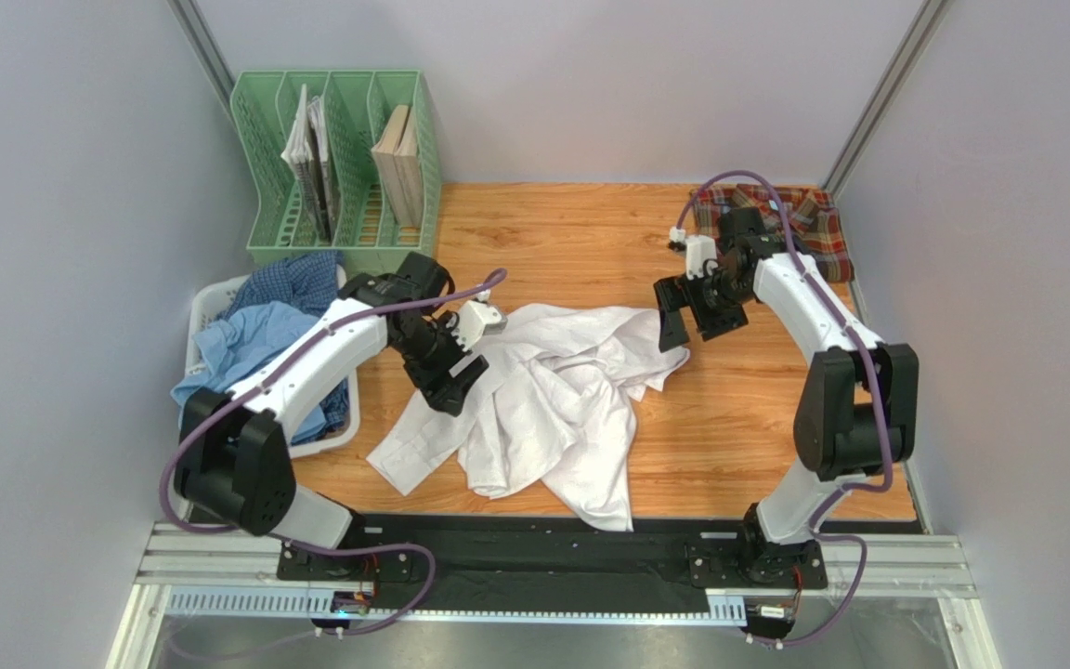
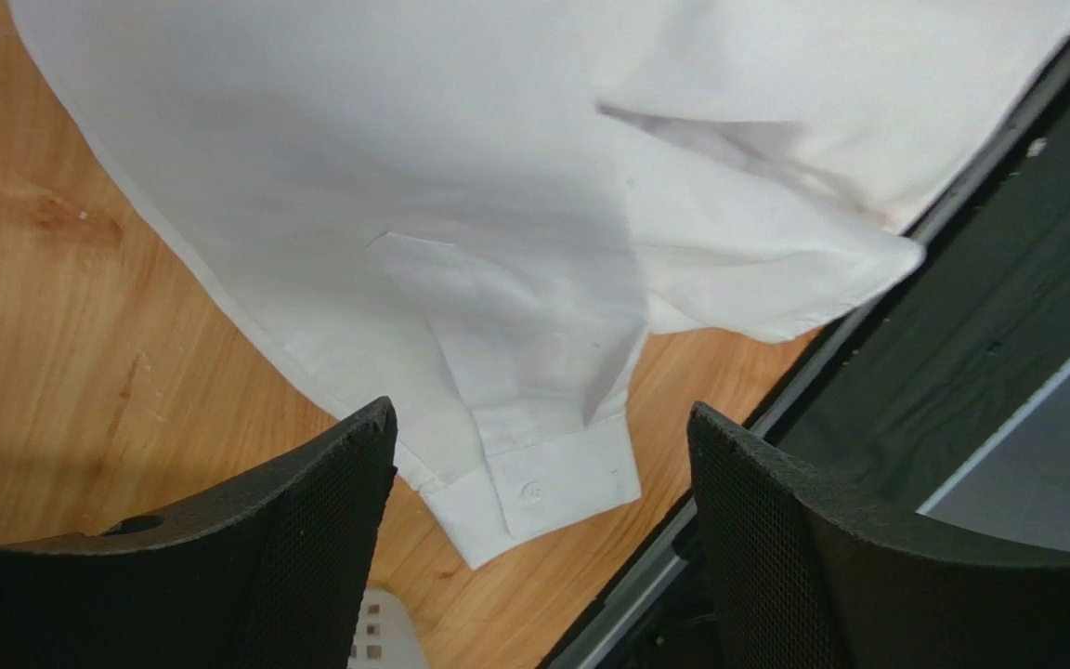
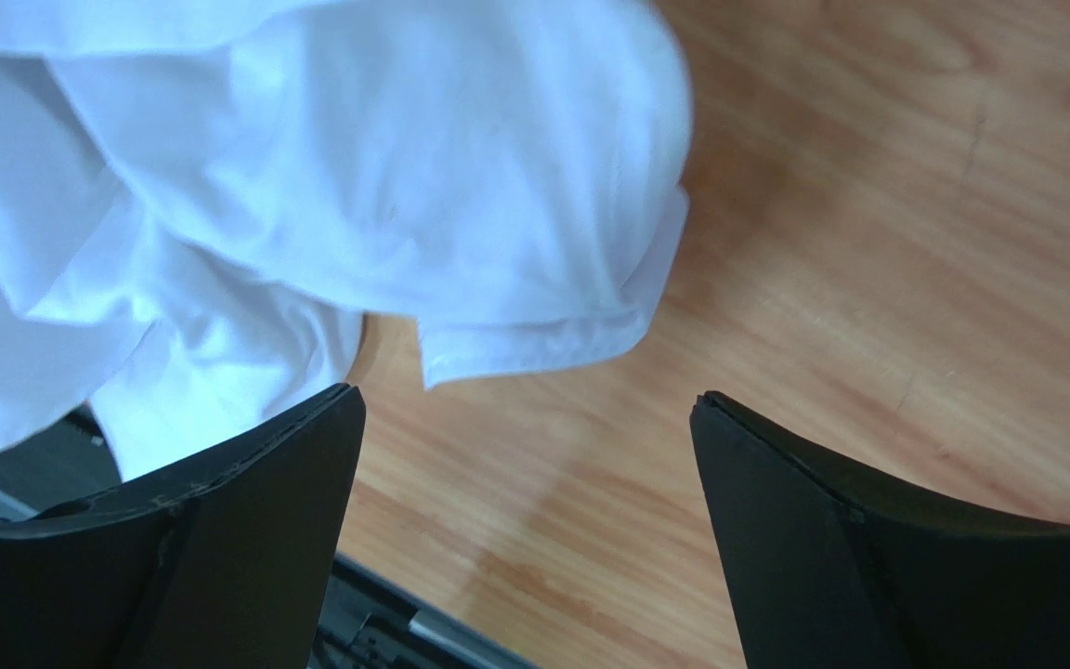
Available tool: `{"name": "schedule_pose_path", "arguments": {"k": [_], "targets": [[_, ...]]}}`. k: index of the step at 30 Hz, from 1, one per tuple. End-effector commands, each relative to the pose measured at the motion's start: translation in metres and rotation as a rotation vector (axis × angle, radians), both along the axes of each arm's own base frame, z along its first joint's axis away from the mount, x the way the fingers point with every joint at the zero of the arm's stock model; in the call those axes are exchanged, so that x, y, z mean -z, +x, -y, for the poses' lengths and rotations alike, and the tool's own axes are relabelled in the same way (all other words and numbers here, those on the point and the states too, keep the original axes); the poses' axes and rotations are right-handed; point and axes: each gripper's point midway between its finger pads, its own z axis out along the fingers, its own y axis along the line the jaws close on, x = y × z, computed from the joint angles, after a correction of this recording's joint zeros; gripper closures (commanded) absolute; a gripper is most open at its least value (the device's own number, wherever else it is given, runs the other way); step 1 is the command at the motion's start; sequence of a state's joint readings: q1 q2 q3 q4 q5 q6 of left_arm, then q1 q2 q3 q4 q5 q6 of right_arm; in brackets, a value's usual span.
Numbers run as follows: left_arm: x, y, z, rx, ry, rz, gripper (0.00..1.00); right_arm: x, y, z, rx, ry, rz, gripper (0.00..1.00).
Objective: Fold and stack the long sleeve shirts
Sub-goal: Move the shirt to the center of the board
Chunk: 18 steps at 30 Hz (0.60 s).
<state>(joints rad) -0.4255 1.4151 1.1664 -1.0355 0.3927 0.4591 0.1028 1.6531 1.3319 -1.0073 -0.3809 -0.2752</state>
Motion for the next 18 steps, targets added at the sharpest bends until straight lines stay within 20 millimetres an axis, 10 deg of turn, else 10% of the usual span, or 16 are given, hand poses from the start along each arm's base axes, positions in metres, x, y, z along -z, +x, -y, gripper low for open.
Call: {"name": "schedule_pose_path", "arguments": {"k": [1,18], "targets": [[0.034,0.022,-0.020,-0.050,0.141,0.026,0.17,-0.007,0.058,0.007,0.051,-0.060,0.128,0.07],[0.115,-0.001,-0.057,-0.039,0.377,-0.144,0.18,0.049,0.092,-0.034,-0.127,-0.136,0.119,0.12]]}}
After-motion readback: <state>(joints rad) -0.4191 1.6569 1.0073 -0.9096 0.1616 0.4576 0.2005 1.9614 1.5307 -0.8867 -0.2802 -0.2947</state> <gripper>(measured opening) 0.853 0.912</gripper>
